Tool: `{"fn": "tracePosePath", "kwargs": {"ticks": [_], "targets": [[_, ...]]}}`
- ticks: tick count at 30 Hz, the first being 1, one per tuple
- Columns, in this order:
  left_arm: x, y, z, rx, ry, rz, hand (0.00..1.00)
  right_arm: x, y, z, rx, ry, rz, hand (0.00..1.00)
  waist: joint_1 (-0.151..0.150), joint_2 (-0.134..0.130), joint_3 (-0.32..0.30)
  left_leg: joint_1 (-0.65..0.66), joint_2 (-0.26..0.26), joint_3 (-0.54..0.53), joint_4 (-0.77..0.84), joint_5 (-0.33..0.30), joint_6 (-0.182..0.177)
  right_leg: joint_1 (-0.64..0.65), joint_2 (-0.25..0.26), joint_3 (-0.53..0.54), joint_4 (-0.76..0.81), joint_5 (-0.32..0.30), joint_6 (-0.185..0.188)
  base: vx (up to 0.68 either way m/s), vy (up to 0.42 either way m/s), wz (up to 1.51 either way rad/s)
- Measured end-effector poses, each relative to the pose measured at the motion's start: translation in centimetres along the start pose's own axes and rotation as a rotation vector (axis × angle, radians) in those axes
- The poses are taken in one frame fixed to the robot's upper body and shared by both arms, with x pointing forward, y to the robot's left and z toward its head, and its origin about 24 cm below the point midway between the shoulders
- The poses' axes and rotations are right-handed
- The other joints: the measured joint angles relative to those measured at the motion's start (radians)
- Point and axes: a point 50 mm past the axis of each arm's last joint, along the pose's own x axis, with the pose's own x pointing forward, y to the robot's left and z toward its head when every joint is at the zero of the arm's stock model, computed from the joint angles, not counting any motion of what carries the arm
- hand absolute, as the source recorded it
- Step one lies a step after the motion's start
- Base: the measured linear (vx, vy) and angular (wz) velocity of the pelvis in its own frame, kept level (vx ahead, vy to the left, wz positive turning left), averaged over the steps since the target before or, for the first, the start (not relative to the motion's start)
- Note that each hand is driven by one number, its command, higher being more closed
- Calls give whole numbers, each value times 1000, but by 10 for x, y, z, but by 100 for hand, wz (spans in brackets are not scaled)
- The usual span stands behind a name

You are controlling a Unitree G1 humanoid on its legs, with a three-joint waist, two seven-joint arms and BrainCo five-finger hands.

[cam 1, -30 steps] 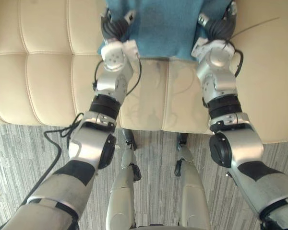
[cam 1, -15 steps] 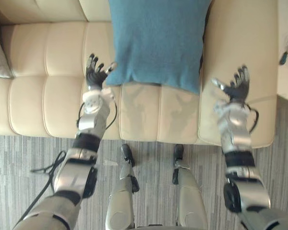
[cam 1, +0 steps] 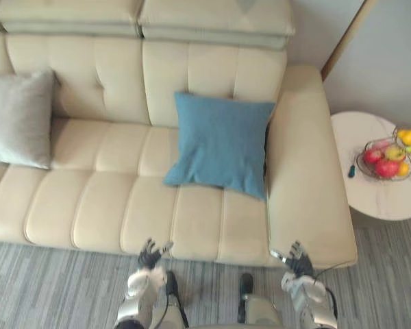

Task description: Pick up cushions and gather them together orderly.

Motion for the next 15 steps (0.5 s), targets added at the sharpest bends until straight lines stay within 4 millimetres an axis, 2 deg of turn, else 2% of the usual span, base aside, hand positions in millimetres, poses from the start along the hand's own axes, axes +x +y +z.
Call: {"fn": "tracePosePath", "kwargs": {"ticks": [2,8,13,15], "targets": [[-2,10,-18,27,77,37,0,-1,-9,-16,-12,68,-36,0,0,7,-15,22,0,1,0,-7,-2,26,2,3,-23,7,-1,1,10,-10],[-7,26,-40,141,167,80,0,-8,-26,-49,16,219,-107,0,-2,1,-35,89,-7,2,-6,-32,-12,89,-1,14,-40,0,4,-10,16,-5],[-5,25,-36,188,157,75,0,-8,-26,-53,27,252,-114,0,-2,-18,-36,112,-17,42,-6,-39,-10,78,-3,72,-34,14,2,-9,32,-28],[-4,26,-33,188,149,84,0,-3,-20,-43,28,224,-106,0,8,-28,-24,133,-22,117,-5,-54,-6,47,-2,119,-22,45,2,-21,51,-85]]}}
